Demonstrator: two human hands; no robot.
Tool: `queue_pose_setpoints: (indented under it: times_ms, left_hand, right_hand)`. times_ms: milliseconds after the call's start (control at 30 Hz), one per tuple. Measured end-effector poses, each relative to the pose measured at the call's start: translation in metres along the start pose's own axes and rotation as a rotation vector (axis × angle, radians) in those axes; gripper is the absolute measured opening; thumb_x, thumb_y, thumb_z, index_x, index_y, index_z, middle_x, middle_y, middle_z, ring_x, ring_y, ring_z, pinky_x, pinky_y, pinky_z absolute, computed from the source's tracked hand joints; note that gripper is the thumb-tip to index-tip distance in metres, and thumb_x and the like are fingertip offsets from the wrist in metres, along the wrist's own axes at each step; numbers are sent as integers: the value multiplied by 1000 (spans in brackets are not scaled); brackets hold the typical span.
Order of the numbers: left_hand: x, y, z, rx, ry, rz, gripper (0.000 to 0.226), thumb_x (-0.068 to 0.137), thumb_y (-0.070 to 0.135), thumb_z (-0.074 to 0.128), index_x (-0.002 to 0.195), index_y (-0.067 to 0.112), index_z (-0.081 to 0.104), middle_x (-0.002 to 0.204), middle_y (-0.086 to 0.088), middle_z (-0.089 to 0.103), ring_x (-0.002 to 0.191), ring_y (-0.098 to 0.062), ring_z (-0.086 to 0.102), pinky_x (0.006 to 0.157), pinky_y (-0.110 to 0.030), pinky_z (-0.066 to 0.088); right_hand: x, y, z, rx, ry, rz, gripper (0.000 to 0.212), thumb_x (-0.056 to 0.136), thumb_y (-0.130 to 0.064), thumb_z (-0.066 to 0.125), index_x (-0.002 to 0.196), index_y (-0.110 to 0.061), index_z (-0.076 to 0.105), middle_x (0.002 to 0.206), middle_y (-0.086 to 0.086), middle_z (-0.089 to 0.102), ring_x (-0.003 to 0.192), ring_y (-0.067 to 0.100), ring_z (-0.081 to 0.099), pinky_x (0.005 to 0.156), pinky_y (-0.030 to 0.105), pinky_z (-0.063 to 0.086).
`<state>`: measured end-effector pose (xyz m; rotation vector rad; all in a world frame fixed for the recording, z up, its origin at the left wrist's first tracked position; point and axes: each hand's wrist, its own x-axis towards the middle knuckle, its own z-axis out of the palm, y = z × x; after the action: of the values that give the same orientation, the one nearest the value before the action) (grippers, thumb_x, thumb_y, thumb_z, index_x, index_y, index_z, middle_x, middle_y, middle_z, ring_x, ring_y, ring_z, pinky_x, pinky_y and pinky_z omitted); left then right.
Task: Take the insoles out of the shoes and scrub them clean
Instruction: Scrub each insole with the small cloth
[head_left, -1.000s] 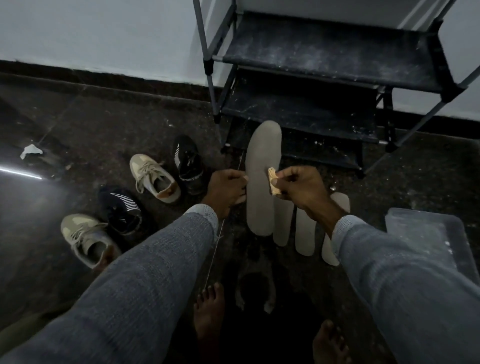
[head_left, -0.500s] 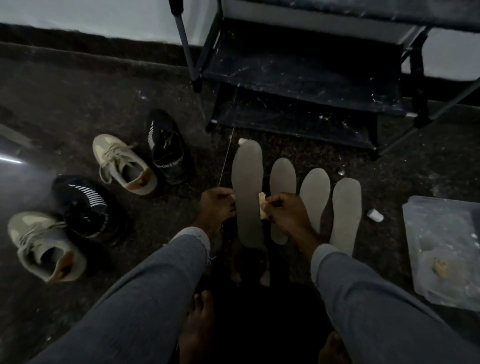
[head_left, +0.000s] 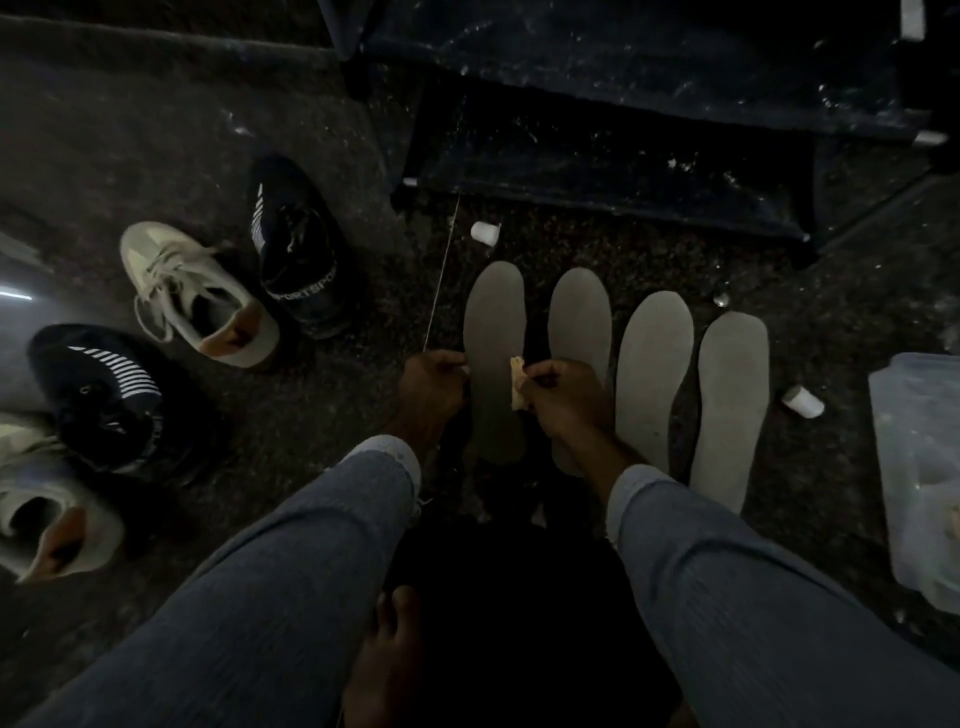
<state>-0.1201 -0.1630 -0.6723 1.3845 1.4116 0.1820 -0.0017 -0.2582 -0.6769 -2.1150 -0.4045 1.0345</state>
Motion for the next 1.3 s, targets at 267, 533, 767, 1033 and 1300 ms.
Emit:
queue_pose_setpoints:
  times_ms: [267, 533, 767, 1033, 1300]
  left_hand:
    - [19, -18, 6, -8, -41, 53, 25, 90, -6, 54, 113, -13, 61, 87, -14, 66, 59, -6, 62, 64, -25, 55]
    - [9, -10, 1, 406, 47, 55, 23, 90, 22, 57, 102, 12, 73, 108, -16, 69, 102, -35, 64, 91, -37, 50]
    - [-33, 54, 4, 619, -14, 336, 46, 89, 35, 42, 106, 0, 67, 108, -20, 66, 101, -39, 62, 89, -43, 49]
    - [-99, 148, 14, 754, -136, 577, 30, 92, 30, 48, 103, 7, 64, 100, -13, 66, 91, -30, 64, 79, -39, 52]
    - [-176, 196, 85, 879, -225, 715, 52, 96, 39, 46, 143, 17, 41, 141, -8, 50, 128, -29, 47, 106, -43, 39]
  right_hand:
    - [16, 14, 11, 3, -20, 48, 9, 83, -20, 73, 80, -25, 66, 92, 3, 72, 81, 19, 67, 74, 35, 58]
    - [11, 0, -6, -20, -23, 7, 21, 89, -18, 67, 70, -25, 59, 71, -8, 59, 62, 6, 54, 55, 20, 46]
    - [-9, -60, -64, -28, -67, -175, 6, 87, -11, 68, 91, -9, 71, 95, 8, 69, 91, 25, 65, 85, 38, 55]
    - [-57, -115, -176, -133, -99, -300, 25, 81, -6, 73, 66, -23, 64, 74, 0, 67, 76, 21, 69, 77, 44, 59]
    - [-115, -82, -310, -131, -12, -285, 9, 83, 0, 70, 78, -7, 65, 66, 5, 66, 51, 6, 61, 56, 25, 54]
